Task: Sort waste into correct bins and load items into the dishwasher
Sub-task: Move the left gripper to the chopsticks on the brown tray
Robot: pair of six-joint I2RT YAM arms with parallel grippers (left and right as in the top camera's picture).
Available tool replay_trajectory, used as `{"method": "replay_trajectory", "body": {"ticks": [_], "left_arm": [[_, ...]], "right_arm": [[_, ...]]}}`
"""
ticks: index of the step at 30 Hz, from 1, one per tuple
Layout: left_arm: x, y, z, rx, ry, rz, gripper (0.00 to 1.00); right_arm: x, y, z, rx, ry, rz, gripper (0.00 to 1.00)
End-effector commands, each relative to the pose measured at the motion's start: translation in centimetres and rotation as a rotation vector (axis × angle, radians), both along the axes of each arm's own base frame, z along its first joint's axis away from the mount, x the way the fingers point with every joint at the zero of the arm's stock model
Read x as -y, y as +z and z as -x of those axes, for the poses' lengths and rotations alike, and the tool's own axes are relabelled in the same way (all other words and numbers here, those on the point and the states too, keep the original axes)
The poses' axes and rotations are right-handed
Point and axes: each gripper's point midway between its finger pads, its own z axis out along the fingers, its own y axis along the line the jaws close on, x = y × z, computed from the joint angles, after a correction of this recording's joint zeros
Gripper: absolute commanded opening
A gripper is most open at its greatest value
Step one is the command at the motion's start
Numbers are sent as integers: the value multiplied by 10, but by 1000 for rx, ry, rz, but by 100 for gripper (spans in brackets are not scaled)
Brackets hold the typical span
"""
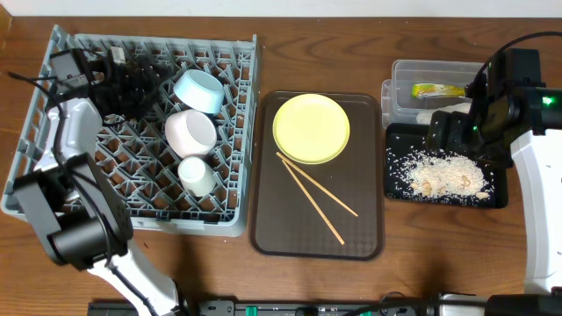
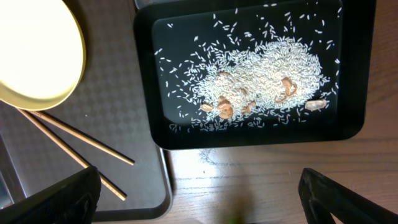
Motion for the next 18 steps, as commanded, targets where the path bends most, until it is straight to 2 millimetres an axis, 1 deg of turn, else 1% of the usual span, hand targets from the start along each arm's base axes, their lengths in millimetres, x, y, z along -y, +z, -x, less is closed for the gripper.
{"method": "replay_trajectory", "body": {"ticks": [1,3,5,6,8,9,11,12,14,16,18], "left_arm": [[-28,35,11,58,57,-237,91],[-34,51,21,50,96,-292,91],[-33,63,44,-11,128,-349,91],[-28,64,59,-70,136,-391,91],[-20,63,75,-135,132,-445,92],[-8,62,87,-179,108,-479,91],[12,60,99,-220,60,-510,92],[32,58,108,-248,6,-535,92],[54,52,118,-285,-60,-596,92],[82,47,130,-310,-149,-682,92],[117,46,137,-288,-252,-744,92]], "right_arm": [[1,2,-1,9,14,9,99],[1,2,-1,9,14,9,99],[1,2,-2,11,14,9,99],[1,2,-4,20,14,10,99],[1,3,-7,32,14,10,99],[1,3,-8,39,14,11,99],[1,4,-9,44,14,11,99],[1,4,-10,47,14,11,99],[1,4,-10,46,14,11,99],[1,4,-10,46,14,12,99],[1,4,-10,46,14,12,99]]}}
